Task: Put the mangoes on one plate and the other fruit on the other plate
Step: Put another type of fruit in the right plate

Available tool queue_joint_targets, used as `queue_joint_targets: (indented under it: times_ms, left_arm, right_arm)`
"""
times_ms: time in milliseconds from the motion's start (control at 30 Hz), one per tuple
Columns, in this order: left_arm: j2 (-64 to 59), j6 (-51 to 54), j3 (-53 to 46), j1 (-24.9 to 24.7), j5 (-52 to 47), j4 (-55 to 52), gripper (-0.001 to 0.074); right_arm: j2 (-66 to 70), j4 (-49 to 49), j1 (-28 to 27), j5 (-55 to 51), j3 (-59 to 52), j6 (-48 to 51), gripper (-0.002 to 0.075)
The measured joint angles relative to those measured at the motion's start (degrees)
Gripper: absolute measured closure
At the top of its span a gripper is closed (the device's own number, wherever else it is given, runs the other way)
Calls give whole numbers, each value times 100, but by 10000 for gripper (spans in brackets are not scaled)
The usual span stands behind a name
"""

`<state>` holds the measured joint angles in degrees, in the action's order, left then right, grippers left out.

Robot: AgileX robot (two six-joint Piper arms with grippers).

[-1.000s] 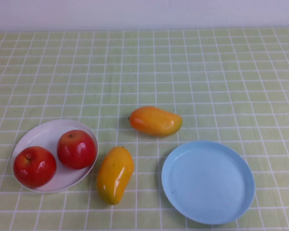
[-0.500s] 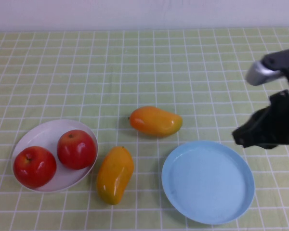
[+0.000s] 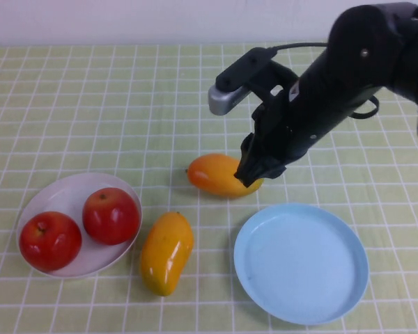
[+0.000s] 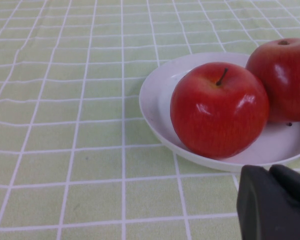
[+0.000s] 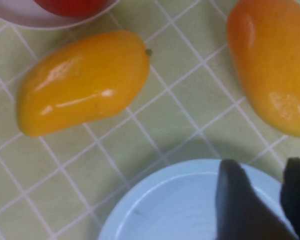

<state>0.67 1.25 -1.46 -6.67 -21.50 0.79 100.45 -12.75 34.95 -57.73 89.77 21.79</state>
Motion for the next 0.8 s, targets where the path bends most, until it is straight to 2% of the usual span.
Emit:
queue_joint_targets:
  times_ms: [33,167,233,400,633,800]
  left_arm:
    - [0,0,0,0,0,0,735]
    - [0,0,0,0,0,0,735]
    - [0,0,0,0,0,0,735]
    - [0,0,0,0,0,0,735]
    - [0,0,0,0,0,0,735]
    - [0,0,0,0,0,0,735]
  right_arm:
    - [139,71,0,-87,175,143,531]
    - [771,255,0,-255,673,1007,186]
    - [1016,243,0,-280,825,1475,100]
    - [1459,197,0,-99,1007,2301,58]
    - [1734,72,0,617,1070,3051,49]
    - [2075,72,0,1024,1069,3213,48]
